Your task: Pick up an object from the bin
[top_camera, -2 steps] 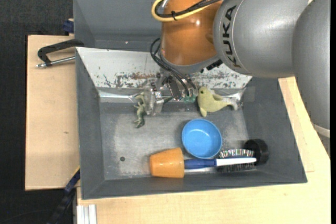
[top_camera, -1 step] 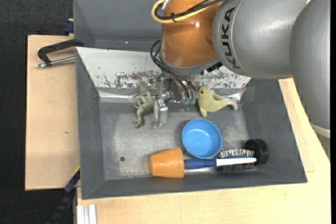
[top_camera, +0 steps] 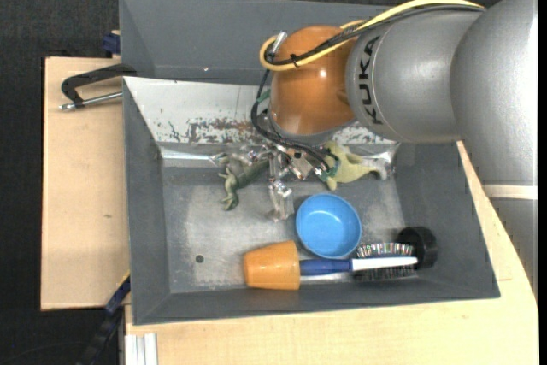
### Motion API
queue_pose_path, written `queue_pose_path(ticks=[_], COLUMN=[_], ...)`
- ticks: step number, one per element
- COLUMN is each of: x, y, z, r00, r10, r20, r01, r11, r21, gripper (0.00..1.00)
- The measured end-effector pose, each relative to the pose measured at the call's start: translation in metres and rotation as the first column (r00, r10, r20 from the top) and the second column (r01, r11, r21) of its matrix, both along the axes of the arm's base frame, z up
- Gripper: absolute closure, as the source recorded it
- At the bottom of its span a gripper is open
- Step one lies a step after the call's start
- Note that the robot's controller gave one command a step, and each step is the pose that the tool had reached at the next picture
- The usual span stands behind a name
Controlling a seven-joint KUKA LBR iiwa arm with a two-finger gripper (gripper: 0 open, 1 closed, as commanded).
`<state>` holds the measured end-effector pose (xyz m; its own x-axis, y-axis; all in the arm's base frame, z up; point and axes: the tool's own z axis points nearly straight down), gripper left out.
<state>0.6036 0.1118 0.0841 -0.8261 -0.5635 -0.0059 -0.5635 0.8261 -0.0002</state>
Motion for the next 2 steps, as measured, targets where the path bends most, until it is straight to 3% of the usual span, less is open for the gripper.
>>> queue_pose_path(ticks=[1, 2], x=[0.0016, 0.0048], y=[0.0455, 0.0459], z=[-0.0096, -0.0051], r00=[1.000, 1.000], r10=[0.023, 0.019], r20=[0.007, 0.017], r01=[-0.023, -0.019], r11=[1.000, 1.000], r21=[0.000, 0.005], gripper=[0.00, 1.00])
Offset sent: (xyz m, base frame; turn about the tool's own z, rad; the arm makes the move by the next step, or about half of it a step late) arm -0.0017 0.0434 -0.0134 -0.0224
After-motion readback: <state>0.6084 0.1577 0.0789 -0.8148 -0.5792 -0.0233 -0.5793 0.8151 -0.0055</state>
